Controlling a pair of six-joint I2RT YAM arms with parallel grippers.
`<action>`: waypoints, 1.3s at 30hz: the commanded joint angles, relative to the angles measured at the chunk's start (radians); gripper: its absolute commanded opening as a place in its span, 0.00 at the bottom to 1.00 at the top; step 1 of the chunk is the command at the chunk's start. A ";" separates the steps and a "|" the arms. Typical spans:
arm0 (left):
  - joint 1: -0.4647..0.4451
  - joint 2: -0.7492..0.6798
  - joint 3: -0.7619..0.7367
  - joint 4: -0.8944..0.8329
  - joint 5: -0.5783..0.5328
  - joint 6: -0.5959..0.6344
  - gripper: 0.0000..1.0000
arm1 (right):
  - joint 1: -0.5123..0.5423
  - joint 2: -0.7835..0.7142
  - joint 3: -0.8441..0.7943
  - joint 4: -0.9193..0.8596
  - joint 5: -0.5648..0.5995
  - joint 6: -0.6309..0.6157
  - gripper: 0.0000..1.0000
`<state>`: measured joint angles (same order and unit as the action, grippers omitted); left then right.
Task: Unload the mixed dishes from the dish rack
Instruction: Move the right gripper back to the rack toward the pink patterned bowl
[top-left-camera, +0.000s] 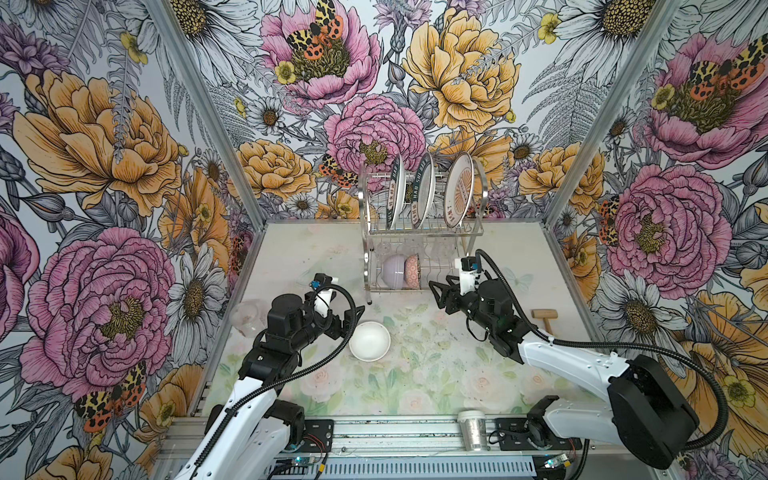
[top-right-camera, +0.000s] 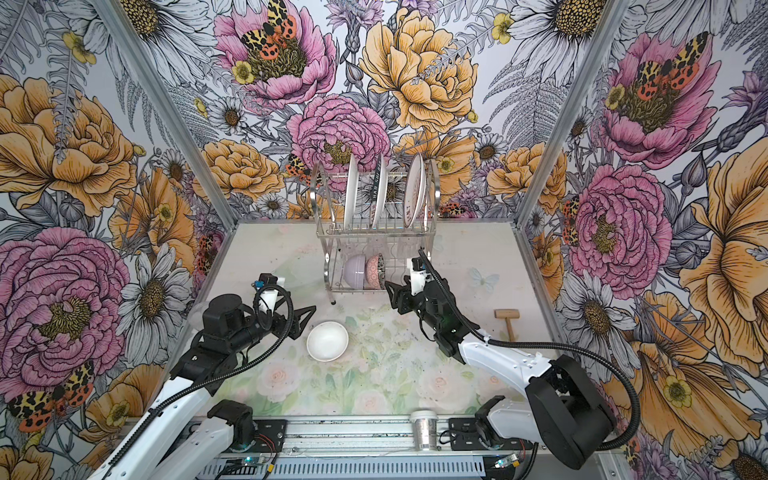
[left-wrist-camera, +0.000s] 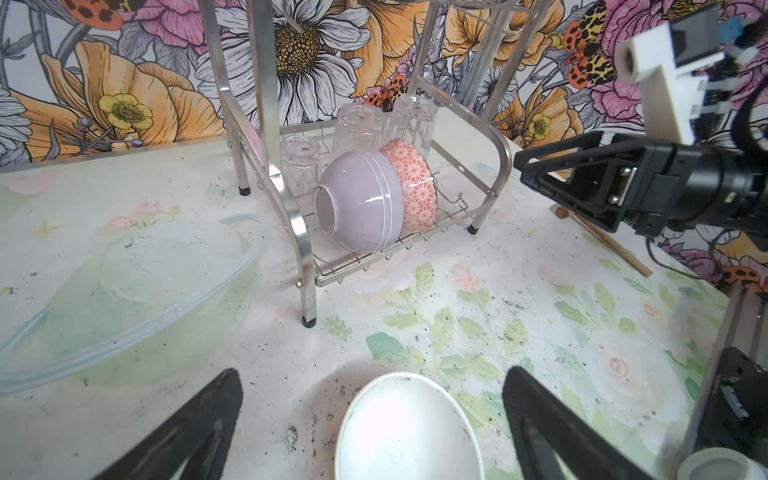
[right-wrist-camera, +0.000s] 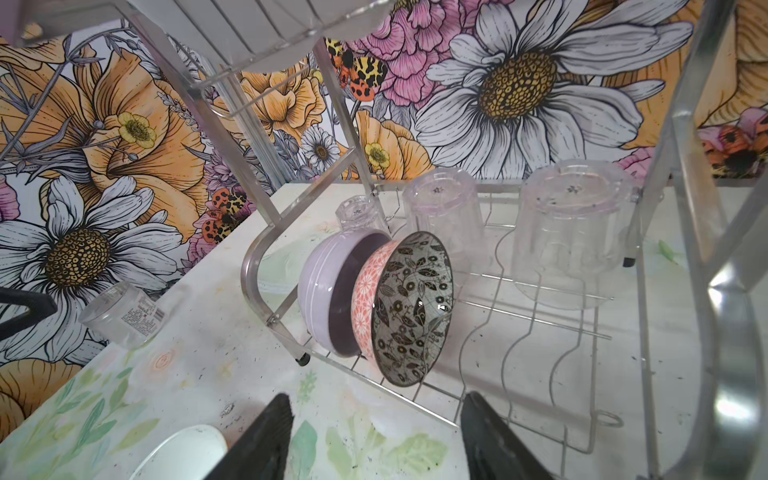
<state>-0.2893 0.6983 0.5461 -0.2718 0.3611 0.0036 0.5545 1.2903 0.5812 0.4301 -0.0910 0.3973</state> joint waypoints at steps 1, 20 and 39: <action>-0.025 0.029 -0.013 0.065 -0.027 0.010 0.99 | -0.032 0.073 0.061 0.047 -0.149 0.022 0.63; -0.045 0.093 -0.007 0.109 -0.054 -0.013 0.99 | -0.074 0.435 0.221 0.293 -0.261 0.084 0.57; -0.046 0.076 -0.014 0.086 -0.093 -0.009 0.99 | -0.082 0.584 0.294 0.405 -0.384 0.187 0.36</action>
<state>-0.3283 0.7822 0.5449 -0.1814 0.2951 -0.0010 0.4782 1.8477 0.8486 0.7666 -0.4450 0.5484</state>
